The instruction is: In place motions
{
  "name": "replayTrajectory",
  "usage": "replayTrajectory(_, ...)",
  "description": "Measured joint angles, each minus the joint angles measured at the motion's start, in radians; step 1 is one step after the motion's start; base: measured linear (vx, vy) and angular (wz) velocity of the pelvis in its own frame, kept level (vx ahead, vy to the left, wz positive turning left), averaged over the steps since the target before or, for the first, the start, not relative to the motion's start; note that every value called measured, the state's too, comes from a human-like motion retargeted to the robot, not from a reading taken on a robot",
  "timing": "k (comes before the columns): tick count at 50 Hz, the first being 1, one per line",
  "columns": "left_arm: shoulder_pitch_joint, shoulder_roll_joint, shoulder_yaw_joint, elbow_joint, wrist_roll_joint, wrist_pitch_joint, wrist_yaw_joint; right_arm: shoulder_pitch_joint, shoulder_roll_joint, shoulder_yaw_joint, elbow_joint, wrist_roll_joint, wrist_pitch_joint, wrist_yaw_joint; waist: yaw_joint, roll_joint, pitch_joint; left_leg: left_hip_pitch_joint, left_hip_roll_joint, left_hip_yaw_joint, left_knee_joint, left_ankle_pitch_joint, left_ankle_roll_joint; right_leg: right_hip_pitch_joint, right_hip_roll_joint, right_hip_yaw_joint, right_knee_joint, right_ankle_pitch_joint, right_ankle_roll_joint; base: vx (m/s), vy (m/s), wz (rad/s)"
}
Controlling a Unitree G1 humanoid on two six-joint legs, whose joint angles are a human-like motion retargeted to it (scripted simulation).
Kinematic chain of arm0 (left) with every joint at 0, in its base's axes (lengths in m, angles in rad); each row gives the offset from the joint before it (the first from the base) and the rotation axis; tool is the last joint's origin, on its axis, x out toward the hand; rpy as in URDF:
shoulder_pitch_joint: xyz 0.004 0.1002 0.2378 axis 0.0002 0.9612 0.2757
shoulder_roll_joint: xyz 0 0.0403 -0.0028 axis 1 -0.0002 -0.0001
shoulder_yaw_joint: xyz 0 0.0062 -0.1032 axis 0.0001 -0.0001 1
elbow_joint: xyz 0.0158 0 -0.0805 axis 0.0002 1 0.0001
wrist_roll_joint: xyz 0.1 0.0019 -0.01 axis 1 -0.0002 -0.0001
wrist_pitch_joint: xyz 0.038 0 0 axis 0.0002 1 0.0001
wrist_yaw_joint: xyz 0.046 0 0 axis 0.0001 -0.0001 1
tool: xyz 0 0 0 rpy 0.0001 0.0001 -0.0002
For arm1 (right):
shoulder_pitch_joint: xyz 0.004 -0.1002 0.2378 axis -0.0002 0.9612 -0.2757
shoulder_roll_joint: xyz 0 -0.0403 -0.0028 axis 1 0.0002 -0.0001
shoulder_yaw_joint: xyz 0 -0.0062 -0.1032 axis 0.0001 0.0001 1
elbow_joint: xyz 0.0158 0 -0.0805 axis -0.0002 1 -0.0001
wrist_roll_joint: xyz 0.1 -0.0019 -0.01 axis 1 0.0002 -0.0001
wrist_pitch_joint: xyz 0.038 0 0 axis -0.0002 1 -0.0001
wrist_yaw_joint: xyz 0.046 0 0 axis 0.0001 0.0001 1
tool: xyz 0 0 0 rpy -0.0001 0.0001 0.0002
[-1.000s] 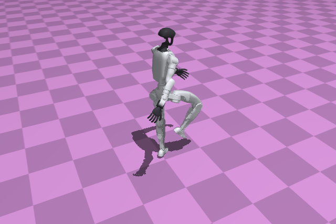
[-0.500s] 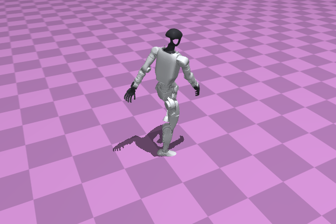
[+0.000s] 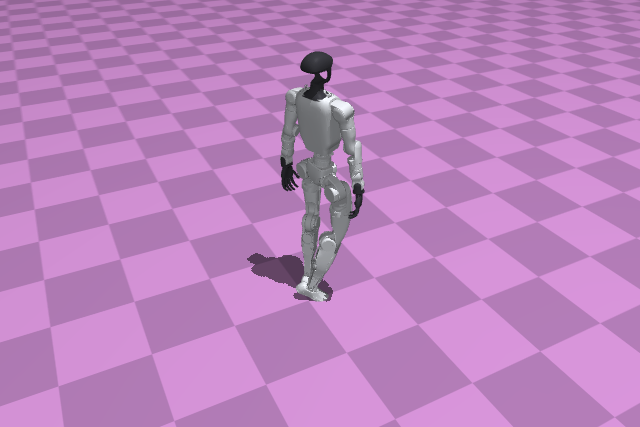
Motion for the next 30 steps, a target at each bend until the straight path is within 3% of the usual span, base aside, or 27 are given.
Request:
replayTrajectory(2,-0.124,0.015,-0.068,-0.018,0.0,0.004,0.011,0.076,-0.039,-0.08,0.015,0.061,0.063,0.007,-0.044,0.058,-0.008,0.002,0.057,-0.009,-0.136,0.049,0.008,-0.222,-0.018,0.0,0.365,0.294,0.027,-0.1,0.1,1.25)
replayTrajectory(3,-0.178,0.022,-0.096,-0.039,-0.003,0.004,0.012,0.111,-0.058,-0.12,0.015,0.1,0.07,-0.011,-0.15,0.053,0.028,-0.002,0.028,-0.149,-0.137,0.047,0.015,-0.355,-0.109,0.019,0.602,0.346,0.015,-0.27,0.17,2.43)
replayTrajectory(5,-0.297,0.054,-0.124,-0.081,-0.023,-0.006,-0.002,0.145,-0.086,-0.184,0.015,0.171,0.05,-0.072,-0.233,0.079,0.105,-0.009,0.028,-0.144,-0.167,0.067,0.05,-0.603,-0.132,0.146,0.898,0.309,-0.019,-0.53,0.26,1.38)
replayTrajectory(9,-0.447,0.132,-0.081,-0.185,0.027,-0.015,-0.002,0.17,-0.12,-0.287,0.015,0.26,0.078,-0.081,-0.431,0.135,0.278,-0.013,0.086,-0.145,-0.149,0.083,0.11,-0.869,-0.19,0.168,1.248,0.169,-0.072,-0.46,0.36,0.91)
replayTrajectory(11,-0.453,0.144,-0.05,-0.234,0.029,-0.009,0.062,0.196,-0.129,-0.308,0.015,0.285,0.106,-0.103,-0.488,0.145,0.297,-0.041,0.121,-0.143,-0.131,0.103,0.12,-0.995,-0.126,0.193,1.324,0.091,-0.093,0.04,0.07,0.1)
replayTrajectory(13,-0.43,0.148,-0.05,-0.271,0.005,-0.039,0.1,0.243,-0.131,-0.311,0.015,0.328,0.108,-0.117,-0.506,0.156,0.275,-0.067,0.146,-0.129,-0.117,0.115,0.125,-1.058,-0.085,0.186,1.339,0.048,-0.105,0.28,-0.1,-0.31)
replayTrajectory(17,-0.377,0.1,-0.116,-0.292,-0.026,-0.062,0.076,0.312,-0.114,-0.346,0.015,0.364,0.082,-0.112,-0.429,0.155,0.196,-0.095,0.146,-0.115,-0.091,0.111,0.112,-0.991,-0.08,0.168,1.252,0.029,-0.105,0.24,-0.2,-0.3)
replayTrajectory(22,-0.31,0.026,-0.153,-0.226,-0.013,-0.042,-0.006,0.255,-0.077,-0.335,0.009,0.298,0.035,-0.071,-0.325,0.119,0.149,-0.051,0.118,-0.071,-0.12,0.098,0.065,-0.637,-0.067,0.139,0.94,0.081,-0.05,0.1,-0.18,-0.44)
replayTrajectory(25,-0.227,-0.019,-0.123,-0.168,0.009,-0.03,-0.013,0.21,-0.059,-0.259,-0.058,0.253,0.009,-0.057,-0.292,0.1,0.104,-0.034,0.09,-0.044,-0.138,0.094,0.046,-0.404,0.062,0.23,0.564,0.133,0.029,0.14,-0.15,-0.68)
replayTrajectory(26,-0.2,-0.031,-0.108,-0.145,0.013,-0.029,-0.005,0.188,-0.051,-0.23,-0.091,0.237,0.004,-0.06,-0.274,0.087,0.088,-0.043,0.087,-0.024,-0.139,0.1,0.033,-0.333,0.108,0.279,0.395,0.168,0.03,-0.01,-0.29,-0.85)
replayTrajectory(27,-0.174,-0.041,-0.096,-0.123,0.016,-0.027,0.001,0.164,-0.044,-0.205,-0.124,0.222,-0.003,-0.065,-0.263,0.073,0.075,-0.054,0.078,-0.011,-0.137,0.104,0.024,-0.265,0.14,0.317,0.23,0.159,0.031,-0.12,-0.37,-0.52)
replayTrajectory(30,-0.11,-0.059,-0.054,-0.048,0.024,-0.02,-0.001,0.086,-0.029,-0.135,-0.236,0.183,-0.031,-0.084,-0.235,0.022,0.035,-0.09,0.01,0.019,-0.12,0.085,0.021,-0.083,0.091,0.227,-0.098,-0.085,0.031,-0.08,-0.08,-0.48)
